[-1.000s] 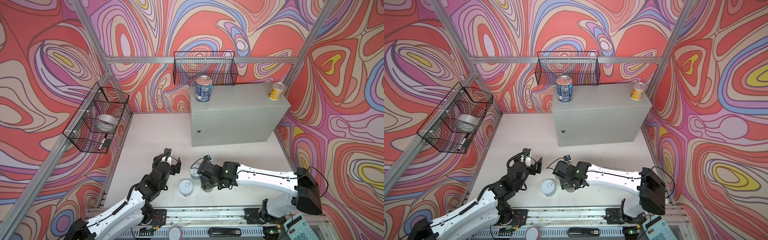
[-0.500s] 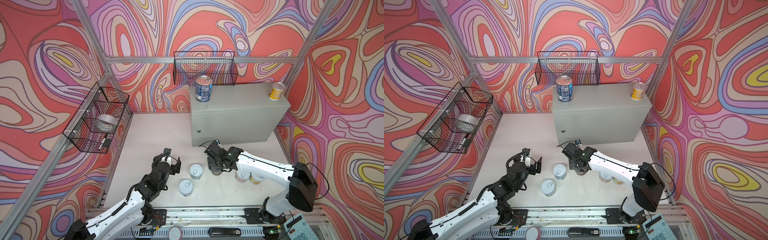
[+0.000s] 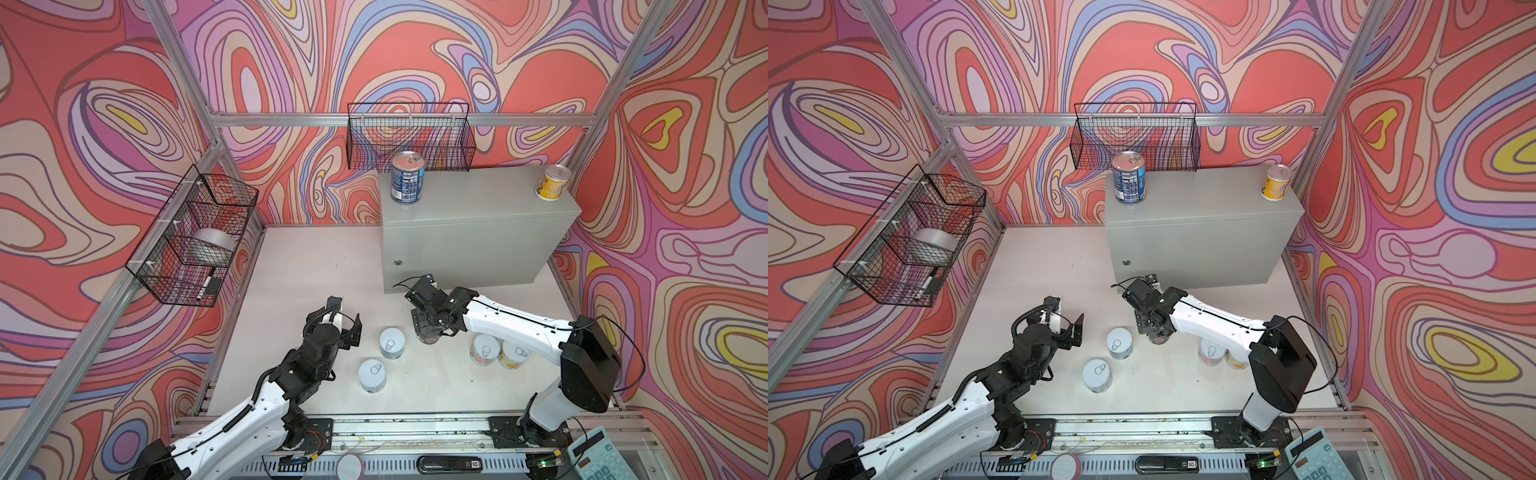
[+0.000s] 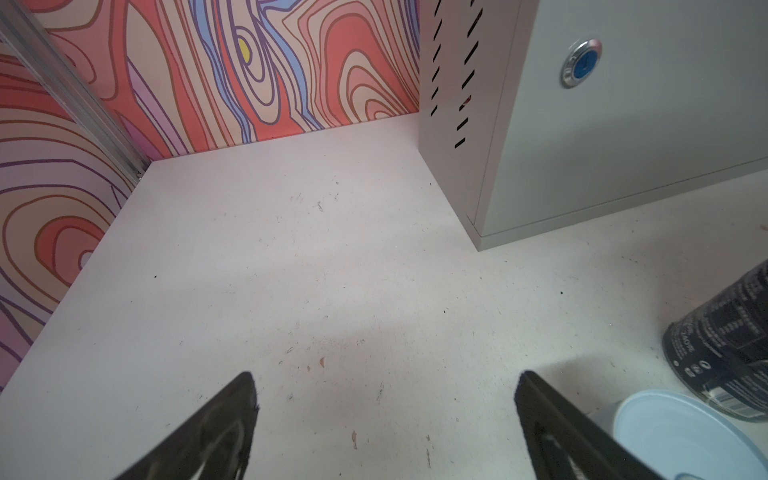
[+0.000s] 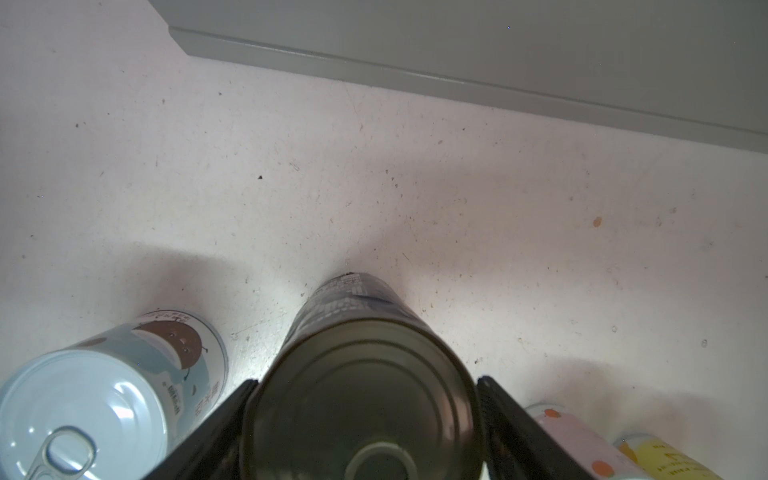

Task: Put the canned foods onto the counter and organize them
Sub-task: 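Lift the tall dark navy can with the right gripper toward the left gripper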

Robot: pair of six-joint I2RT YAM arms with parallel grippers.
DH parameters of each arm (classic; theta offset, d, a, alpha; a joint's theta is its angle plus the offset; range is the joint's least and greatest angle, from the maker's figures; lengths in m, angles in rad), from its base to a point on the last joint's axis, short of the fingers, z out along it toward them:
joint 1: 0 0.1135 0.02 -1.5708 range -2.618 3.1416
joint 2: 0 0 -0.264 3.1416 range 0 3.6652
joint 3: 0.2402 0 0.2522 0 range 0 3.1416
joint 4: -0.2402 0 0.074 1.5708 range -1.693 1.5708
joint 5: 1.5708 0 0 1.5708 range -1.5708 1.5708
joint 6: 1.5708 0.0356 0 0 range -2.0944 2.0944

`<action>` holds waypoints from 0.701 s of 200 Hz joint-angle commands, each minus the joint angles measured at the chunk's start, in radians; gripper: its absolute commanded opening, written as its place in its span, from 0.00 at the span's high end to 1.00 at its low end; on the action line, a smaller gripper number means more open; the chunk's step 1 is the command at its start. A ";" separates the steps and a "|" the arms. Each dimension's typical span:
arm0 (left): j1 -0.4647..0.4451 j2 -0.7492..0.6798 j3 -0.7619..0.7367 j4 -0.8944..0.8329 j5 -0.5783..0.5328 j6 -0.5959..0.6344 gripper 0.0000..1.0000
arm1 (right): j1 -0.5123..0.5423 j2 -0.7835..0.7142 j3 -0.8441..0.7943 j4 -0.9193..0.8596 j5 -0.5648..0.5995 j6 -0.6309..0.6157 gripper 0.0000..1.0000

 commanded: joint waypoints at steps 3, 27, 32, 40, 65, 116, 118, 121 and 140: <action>-0.003 -0.004 0.018 -0.007 0.003 0.011 0.00 | -0.013 0.020 -0.011 0.016 0.006 -0.013 0.17; -0.002 -0.002 0.018 -0.006 0.018 0.023 0.00 | -0.015 0.032 -0.011 0.007 0.032 -0.009 0.17; -0.003 -0.004 0.018 -0.007 0.024 0.026 0.00 | -0.015 0.034 -0.011 0.003 0.040 -0.007 0.17; -0.003 -0.008 0.015 -0.007 0.032 0.033 0.00 | -0.015 0.035 -0.011 -0.001 0.048 -0.007 0.17; -0.003 -0.027 0.001 0.007 0.036 0.038 0.00 | -0.015 0.035 -0.012 0.000 0.038 -0.011 0.17; -0.003 -0.012 0.002 0.012 0.033 0.040 0.00 | -0.016 0.031 -0.021 0.009 0.032 -0.006 0.25; -0.003 -0.011 0.003 0.012 0.034 0.039 0.00 | -0.015 0.030 -0.022 0.008 0.032 -0.005 0.25; -0.003 -0.009 0.004 0.012 0.035 0.039 0.00 | -0.015 0.029 -0.023 0.009 0.031 -0.004 0.26; -0.003 0.000 0.008 0.010 0.050 0.041 0.00 | -0.016 0.017 -0.032 0.017 0.027 0.002 0.29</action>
